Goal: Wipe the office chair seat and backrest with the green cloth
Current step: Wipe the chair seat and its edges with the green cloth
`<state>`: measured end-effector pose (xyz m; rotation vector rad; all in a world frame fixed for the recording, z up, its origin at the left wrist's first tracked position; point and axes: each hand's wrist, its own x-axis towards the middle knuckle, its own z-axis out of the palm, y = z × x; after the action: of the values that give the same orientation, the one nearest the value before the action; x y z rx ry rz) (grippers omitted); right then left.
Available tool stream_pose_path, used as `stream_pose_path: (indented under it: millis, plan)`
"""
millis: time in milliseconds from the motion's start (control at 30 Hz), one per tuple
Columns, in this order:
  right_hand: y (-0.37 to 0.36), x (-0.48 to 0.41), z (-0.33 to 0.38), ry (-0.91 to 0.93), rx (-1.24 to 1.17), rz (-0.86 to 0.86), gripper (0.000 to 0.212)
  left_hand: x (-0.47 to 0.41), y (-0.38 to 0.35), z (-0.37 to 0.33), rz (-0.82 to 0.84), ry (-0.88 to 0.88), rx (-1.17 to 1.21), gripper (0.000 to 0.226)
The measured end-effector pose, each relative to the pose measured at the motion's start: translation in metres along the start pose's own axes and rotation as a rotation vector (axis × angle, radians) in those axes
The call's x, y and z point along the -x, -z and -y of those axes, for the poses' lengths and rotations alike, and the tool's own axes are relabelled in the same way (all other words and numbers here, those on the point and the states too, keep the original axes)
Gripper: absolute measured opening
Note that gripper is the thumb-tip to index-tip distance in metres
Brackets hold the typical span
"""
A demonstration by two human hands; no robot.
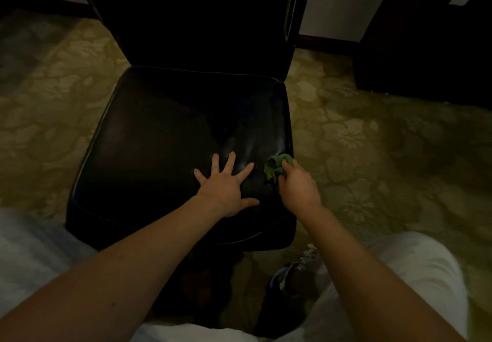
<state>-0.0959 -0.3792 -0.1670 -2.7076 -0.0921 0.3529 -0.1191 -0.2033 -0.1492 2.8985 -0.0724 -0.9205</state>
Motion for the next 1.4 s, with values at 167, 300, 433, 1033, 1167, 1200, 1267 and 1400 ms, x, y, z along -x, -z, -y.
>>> stream_pose_path:
  millis: [167,300,433,1033,1167,1200,1267,1400]
  plan:
    - [0.001,0.014,-0.005,0.001,0.039,0.027,0.05,-0.003,0.002,-0.007,0.003,0.025,0.029,0.096]
    - [-0.003,0.042,-0.007,0.009,0.109,0.11,0.053,-0.004,0.003,-0.006,0.009,0.017,0.034,0.095]
    - [-0.003,0.023,-0.008,0.02,0.099,0.063,0.049,-0.004,0.002,-0.006,0.004,0.02,0.03,0.095]
    - [0.005,0.011,-0.012,0.03,0.062,0.051,0.05,-0.009,0.007,-0.02,0.006,0.073,0.024,0.094]
    - [0.011,0.008,-0.016,0.028,0.019,0.038,0.05,-0.016,0.013,-0.029,0.035,0.118,0.043,0.095]
    - [0.01,0.012,-0.018,0.021,0.029,0.044,0.051,-0.018,0.015,-0.031,0.042,0.126,0.045,0.096]
    - [0.005,0.025,-0.02,-0.004,0.068,0.065,0.052,-0.02,0.015,-0.033,0.045,0.133,0.046,0.096]
    - [-0.004,0.035,-0.017,-0.059,0.118,0.077,0.053,-0.022,0.013,-0.035,0.028,0.133,0.042,0.095]
